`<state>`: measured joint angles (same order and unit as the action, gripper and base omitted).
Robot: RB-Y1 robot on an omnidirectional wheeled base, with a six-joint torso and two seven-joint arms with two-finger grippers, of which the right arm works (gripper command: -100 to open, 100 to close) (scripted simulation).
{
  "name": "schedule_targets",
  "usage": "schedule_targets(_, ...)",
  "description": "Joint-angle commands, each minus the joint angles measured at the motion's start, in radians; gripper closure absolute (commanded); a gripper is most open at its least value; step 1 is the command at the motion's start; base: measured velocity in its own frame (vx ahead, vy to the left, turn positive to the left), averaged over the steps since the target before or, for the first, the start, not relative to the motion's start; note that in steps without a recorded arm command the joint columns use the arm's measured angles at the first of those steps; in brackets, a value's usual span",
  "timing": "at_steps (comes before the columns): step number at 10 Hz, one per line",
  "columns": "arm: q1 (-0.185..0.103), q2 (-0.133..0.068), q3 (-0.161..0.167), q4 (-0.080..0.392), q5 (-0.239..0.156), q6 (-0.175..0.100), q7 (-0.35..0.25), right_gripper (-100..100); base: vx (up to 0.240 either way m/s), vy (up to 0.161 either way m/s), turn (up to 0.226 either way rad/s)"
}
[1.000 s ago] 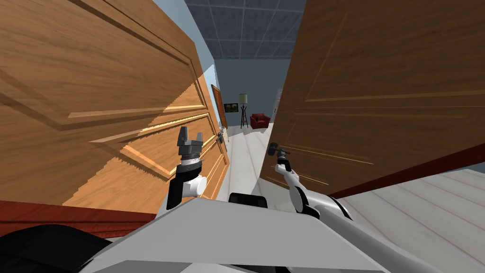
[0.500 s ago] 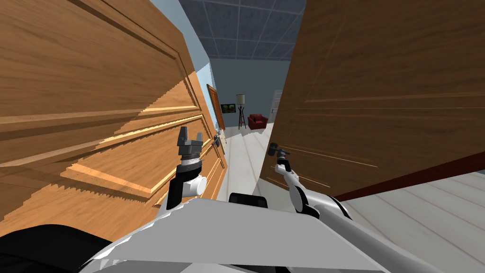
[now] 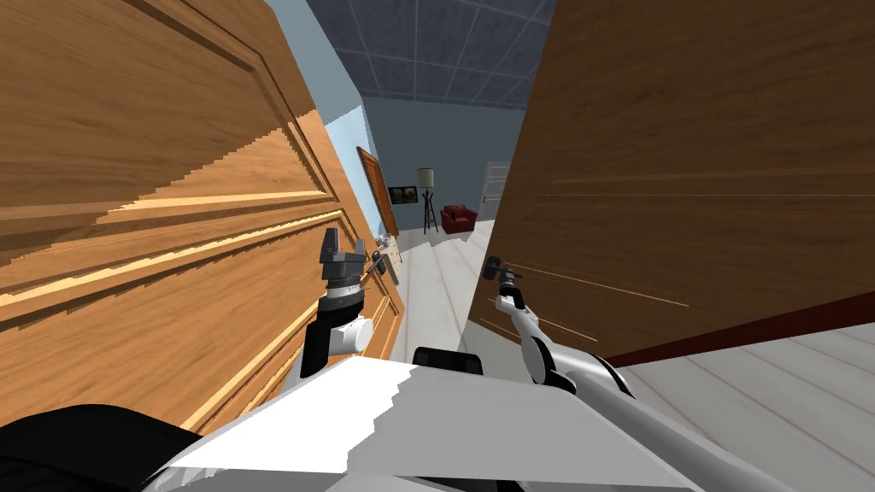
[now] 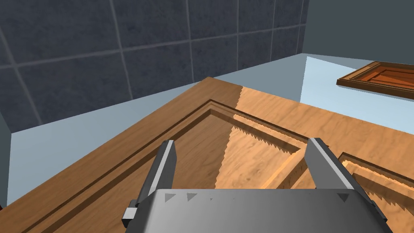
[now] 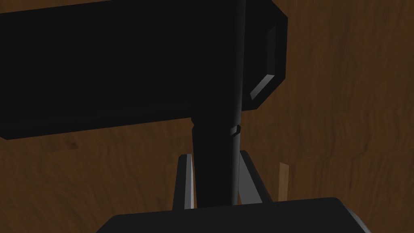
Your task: Push the door open
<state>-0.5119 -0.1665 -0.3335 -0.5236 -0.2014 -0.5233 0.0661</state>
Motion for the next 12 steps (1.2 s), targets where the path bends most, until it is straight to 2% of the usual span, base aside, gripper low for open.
schedule_targets(1, -0.009, -0.009, -0.004, 0.012, -0.002, -0.008, 0.002, 100, 0.202, 0.050, -0.158)
schedule_targets(12, -0.009, 0.000, -0.007, 0.004, -0.009, -0.006, 0.016, 100, 0.180, 0.061, -0.181)
